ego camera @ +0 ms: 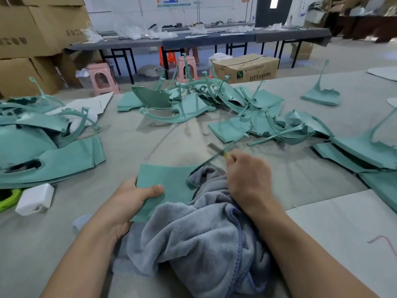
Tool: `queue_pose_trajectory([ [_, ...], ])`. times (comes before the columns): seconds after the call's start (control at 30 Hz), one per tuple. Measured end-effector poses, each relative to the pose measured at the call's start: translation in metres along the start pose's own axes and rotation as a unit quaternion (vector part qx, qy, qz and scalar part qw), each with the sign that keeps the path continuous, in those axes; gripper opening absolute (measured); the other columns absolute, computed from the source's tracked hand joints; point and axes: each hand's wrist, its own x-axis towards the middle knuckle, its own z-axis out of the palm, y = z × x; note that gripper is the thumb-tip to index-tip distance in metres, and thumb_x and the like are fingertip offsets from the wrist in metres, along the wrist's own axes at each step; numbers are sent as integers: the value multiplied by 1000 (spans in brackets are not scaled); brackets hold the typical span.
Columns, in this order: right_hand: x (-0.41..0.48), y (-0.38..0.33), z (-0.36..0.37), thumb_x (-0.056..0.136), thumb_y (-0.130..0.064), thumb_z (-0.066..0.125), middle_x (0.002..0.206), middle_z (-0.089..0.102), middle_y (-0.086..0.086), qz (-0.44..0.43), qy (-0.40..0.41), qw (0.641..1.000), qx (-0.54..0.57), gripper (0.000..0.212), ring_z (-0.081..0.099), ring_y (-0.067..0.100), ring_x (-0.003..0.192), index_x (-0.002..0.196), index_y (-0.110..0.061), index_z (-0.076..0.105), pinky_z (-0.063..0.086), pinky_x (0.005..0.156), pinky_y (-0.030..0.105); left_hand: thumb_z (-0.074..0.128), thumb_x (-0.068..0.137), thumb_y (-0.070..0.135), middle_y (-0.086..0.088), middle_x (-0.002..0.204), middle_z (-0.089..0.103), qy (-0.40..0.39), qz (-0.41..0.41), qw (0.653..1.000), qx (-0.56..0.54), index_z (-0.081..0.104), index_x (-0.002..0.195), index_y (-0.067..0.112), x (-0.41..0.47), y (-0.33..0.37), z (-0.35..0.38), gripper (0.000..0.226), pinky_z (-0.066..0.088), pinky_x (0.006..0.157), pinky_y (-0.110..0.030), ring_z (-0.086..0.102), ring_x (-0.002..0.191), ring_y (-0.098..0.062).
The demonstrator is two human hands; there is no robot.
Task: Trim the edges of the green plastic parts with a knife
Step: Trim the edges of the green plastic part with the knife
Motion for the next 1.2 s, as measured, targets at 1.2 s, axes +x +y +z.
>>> queue_pose_trajectory([
  [1.2, -9, -8, 5, 101, -31, 53, 58, 52, -3, -48, -64, 996, 25, 39, 43, 22, 58, 64, -17, 54, 31, 73, 32, 69, 88, 2, -15, 90, 78, -6, 16, 1000, 10, 70, 99, 6, -4, 2, 3, 12, 60, 56, -30, 75, 70, -25],
])
